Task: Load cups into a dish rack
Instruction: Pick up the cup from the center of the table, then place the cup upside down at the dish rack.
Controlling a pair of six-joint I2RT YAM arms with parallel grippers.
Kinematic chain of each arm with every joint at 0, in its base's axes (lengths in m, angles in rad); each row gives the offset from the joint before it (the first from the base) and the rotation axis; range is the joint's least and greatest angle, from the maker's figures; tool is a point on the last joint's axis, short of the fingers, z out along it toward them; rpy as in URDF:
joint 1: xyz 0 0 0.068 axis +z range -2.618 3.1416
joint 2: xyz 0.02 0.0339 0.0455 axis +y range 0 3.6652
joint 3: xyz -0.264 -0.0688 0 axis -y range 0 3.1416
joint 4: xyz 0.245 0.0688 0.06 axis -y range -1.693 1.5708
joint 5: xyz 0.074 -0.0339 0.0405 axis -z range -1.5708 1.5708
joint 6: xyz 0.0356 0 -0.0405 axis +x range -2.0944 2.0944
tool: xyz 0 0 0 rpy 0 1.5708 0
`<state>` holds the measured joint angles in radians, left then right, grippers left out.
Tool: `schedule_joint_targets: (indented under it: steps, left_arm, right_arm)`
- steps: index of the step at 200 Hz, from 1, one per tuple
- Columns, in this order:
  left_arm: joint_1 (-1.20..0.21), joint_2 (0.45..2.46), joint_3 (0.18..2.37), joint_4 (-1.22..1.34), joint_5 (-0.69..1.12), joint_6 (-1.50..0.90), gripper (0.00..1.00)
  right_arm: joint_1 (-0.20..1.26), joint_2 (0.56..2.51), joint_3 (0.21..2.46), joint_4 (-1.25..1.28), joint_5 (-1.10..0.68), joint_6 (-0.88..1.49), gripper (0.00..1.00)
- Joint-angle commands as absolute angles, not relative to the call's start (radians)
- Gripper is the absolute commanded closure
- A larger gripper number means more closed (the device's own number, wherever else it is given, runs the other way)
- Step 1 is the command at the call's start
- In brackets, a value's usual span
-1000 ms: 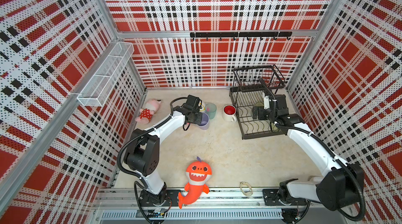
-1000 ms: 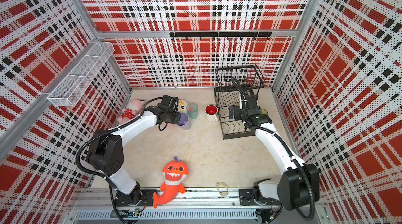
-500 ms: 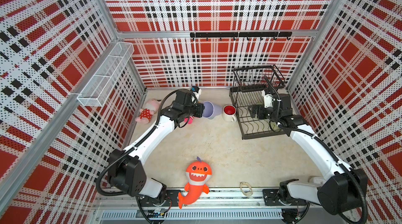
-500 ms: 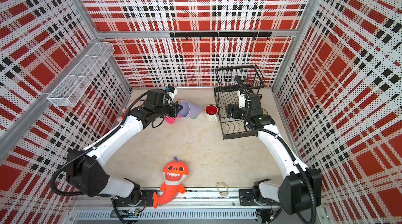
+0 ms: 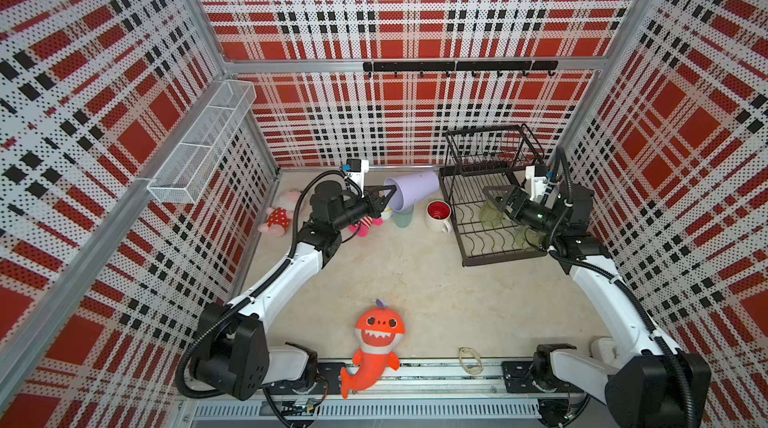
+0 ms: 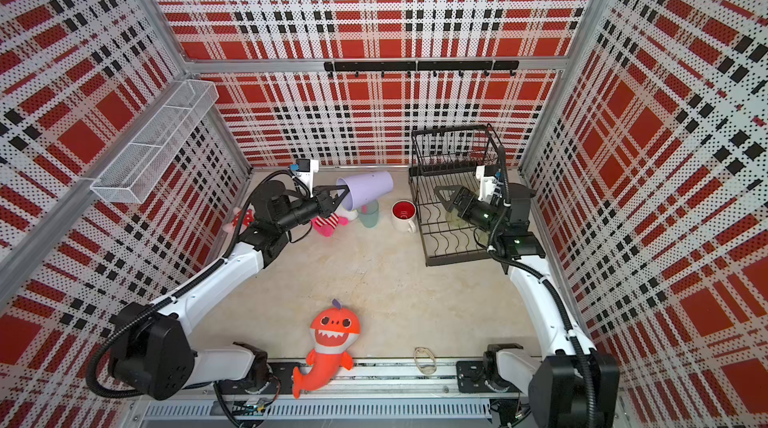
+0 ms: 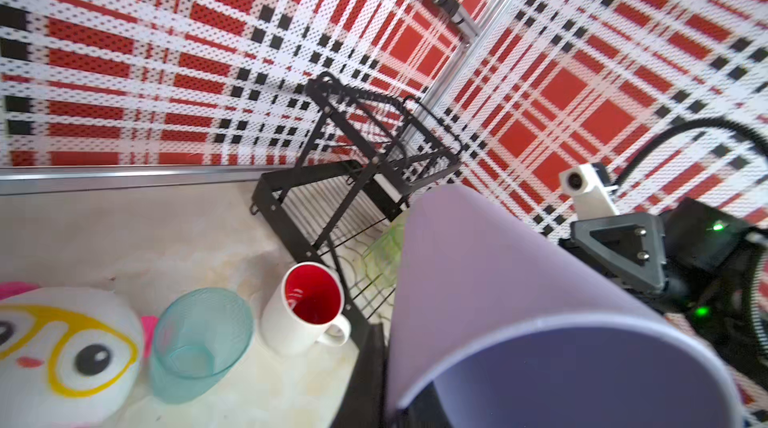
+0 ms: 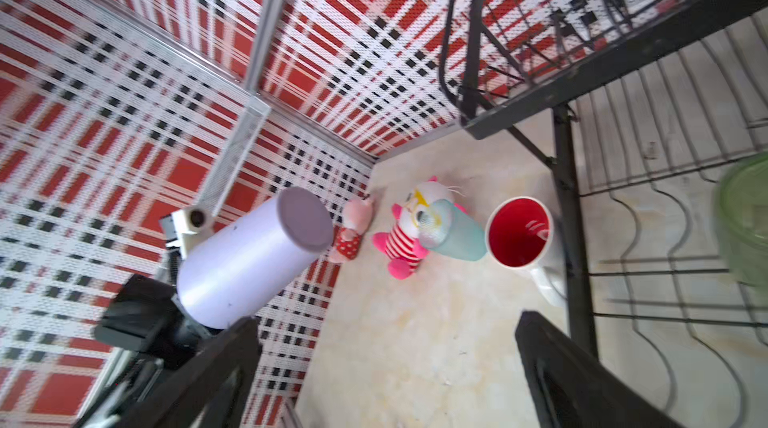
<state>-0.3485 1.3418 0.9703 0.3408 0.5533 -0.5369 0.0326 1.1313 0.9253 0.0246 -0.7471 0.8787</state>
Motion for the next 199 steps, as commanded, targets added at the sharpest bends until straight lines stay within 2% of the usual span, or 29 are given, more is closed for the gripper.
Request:
schedule_joint_targets:
  steps: [1, 39, 115, 155, 199]
  left_arm:
    - [-0.375, 1.361, 0.968, 0.505, 0.625, -0.596, 0.91]
    - [-0.419, 1.393, 0.953, 0.592, 0.643, -0.657, 0.90]
    - [-0.516, 1.459, 0.980, 0.661, 0.606, -0.684, 0.91]
    - [-0.555, 1.488, 0.995, 0.682, 0.586, -0.701, 0.93]
    - [-0.562, 1.517, 0.997, 0.707, 0.584, -0.721, 0.94]
  right_arm:
    - [0.034, 1.103, 0.890, 0.216, -0.852, 1.082, 0.00]
    - [0.036, 1.142, 0.841, 0.369, -0.886, 1.210, 0.00]
    - [0.116, 1.255, 0.757, 0.897, -0.953, 1.548, 0.00]
    - [0.144, 1.293, 0.753, 1.013, -0.947, 1.608, 0.01]
    - [0.189, 1.338, 0.744, 1.117, -0.945, 1.652, 0.07]
